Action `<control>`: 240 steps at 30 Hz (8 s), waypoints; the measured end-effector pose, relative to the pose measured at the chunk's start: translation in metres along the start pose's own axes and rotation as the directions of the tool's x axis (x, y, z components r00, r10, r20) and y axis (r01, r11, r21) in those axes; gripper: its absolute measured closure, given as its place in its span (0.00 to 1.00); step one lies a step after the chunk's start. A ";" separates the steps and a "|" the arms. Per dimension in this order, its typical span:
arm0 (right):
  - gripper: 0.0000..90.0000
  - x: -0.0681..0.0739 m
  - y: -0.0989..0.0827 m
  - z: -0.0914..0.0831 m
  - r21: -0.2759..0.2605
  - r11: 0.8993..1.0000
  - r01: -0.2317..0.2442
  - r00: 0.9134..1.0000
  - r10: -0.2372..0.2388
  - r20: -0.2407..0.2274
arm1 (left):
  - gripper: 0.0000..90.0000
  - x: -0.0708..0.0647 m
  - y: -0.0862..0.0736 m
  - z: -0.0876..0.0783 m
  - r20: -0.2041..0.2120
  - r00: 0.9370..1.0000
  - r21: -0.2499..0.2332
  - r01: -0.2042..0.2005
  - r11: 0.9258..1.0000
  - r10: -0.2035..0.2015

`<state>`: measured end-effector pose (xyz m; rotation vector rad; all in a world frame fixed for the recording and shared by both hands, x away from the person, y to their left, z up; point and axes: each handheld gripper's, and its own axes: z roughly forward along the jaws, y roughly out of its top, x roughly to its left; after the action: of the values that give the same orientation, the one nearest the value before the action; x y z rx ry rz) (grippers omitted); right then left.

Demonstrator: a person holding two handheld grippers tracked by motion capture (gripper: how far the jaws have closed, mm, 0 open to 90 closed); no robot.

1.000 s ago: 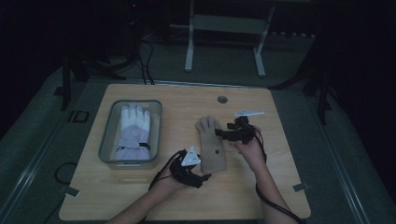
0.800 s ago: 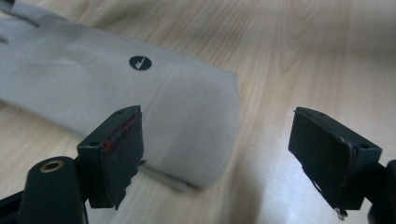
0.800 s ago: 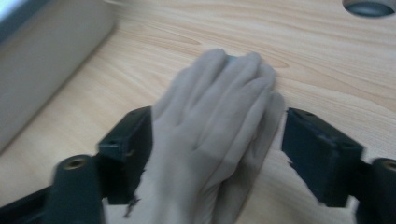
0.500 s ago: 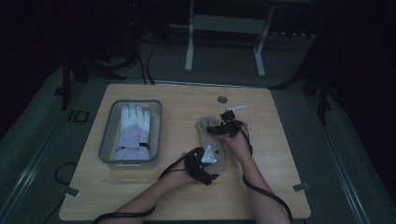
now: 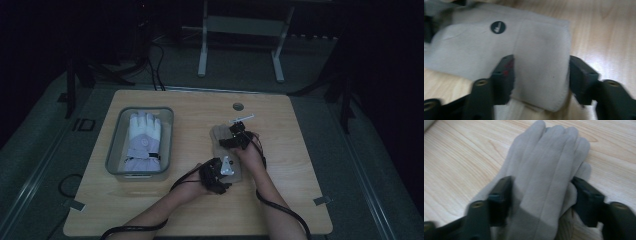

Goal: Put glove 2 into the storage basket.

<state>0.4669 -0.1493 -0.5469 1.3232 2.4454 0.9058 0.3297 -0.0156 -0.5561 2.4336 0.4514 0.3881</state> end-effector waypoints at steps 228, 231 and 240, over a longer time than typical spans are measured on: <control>0.19 0.105 0.033 -0.065 -0.145 0.959 0.243 0.932 -0.272 -0.240 | 0.16 0.029 -0.067 -0.143 -0.065 0.973 -0.141 0.210 0.968 -0.220; 0.19 0.097 0.023 -0.065 -0.138 0.960 0.244 0.935 -0.270 -0.230 | 0.16 0.024 -0.062 -0.136 -0.034 0.978 -0.146 0.201 0.969 -0.208; 0.19 0.077 -0.002 -0.067 -0.131 0.968 0.214 0.947 -0.238 -0.216 | 0.16 0.012 -0.056 -0.114 0.024 0.983 -0.146 0.186 0.972 -0.184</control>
<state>0.3909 -0.1158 -0.4877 0.9224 2.6092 1.1648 0.2848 0.0910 -0.5026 2.2270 0.6178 0.3172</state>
